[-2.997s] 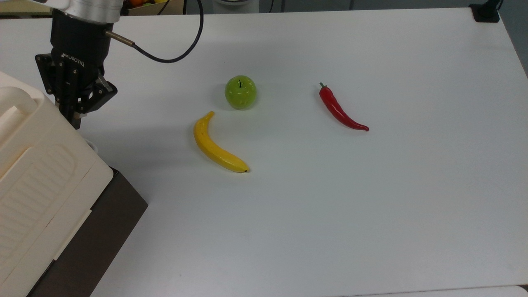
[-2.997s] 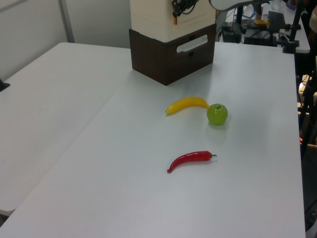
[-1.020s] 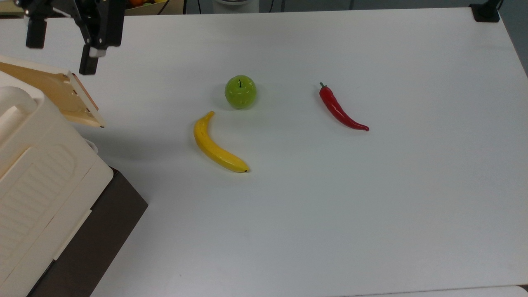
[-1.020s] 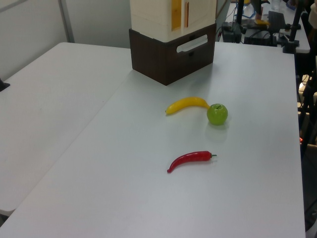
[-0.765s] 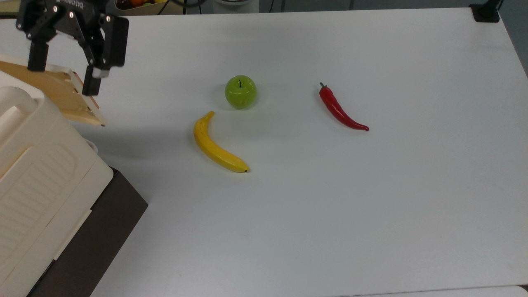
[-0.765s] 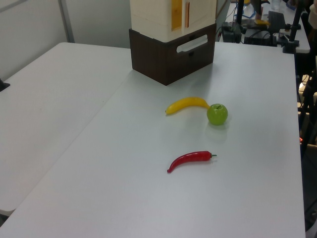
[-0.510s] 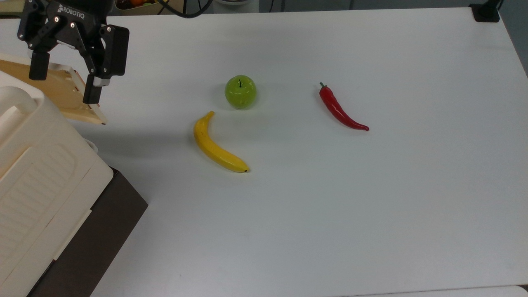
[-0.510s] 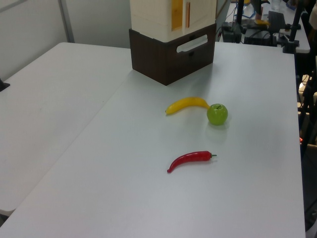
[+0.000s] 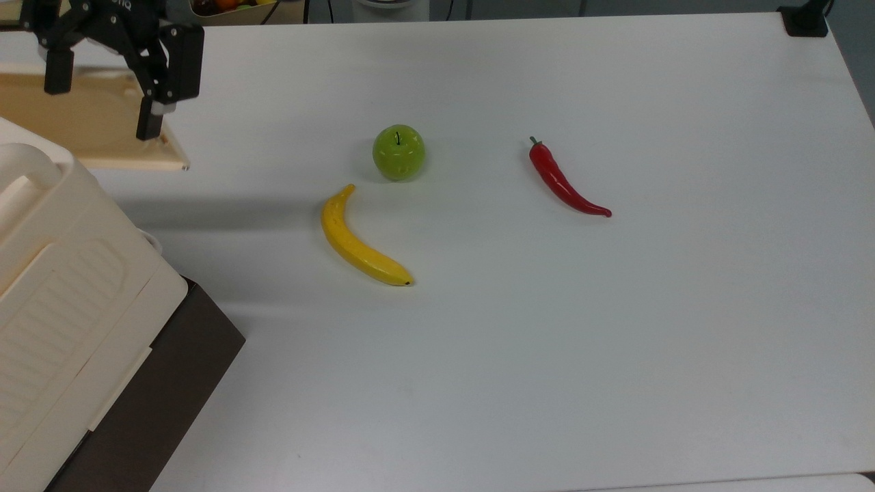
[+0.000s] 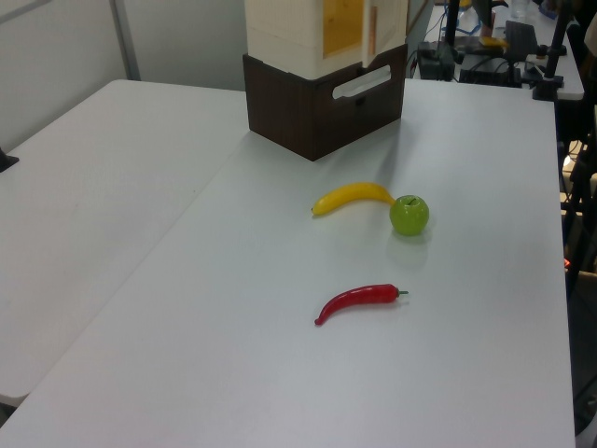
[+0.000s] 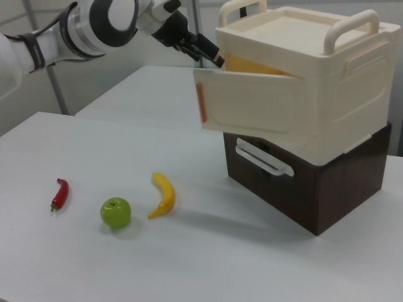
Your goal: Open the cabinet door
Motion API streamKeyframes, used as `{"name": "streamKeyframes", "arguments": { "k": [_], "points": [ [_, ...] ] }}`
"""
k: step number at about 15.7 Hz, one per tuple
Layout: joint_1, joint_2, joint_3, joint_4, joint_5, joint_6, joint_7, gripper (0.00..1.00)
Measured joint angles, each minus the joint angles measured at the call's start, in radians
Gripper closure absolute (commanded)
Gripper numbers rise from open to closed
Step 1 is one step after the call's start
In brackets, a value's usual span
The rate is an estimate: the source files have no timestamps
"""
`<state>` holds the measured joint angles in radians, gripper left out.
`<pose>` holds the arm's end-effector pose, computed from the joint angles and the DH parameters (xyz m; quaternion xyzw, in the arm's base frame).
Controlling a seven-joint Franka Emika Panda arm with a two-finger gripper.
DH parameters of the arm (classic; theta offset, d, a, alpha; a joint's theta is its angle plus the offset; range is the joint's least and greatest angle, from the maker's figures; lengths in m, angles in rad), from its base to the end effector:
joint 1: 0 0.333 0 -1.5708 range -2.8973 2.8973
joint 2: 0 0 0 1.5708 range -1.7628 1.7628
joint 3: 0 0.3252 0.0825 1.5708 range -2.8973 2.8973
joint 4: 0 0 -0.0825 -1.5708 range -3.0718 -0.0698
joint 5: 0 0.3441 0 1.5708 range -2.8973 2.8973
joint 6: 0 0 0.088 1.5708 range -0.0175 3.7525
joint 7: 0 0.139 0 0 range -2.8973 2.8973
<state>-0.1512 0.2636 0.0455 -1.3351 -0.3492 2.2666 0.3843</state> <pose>0.6598 -0.0921 0.6467 0.9178 -0.1688 0.3418 0.1108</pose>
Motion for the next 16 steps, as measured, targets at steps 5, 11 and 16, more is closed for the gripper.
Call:
{"name": "streamKeyframes", "arguments": {
  "k": [5, 11, 16],
  "points": [
    [-0.006, -0.028, -0.001, 0.000, 0.028, -0.164, -0.125, 0.00],
    [-0.097, -0.094, -0.006, 0.000, 0.117, -0.403, -0.378, 0.00],
    [-0.116, -0.113, -0.002, -0.002, 0.146, -0.467, -0.470, 0.00]
  ]
}}
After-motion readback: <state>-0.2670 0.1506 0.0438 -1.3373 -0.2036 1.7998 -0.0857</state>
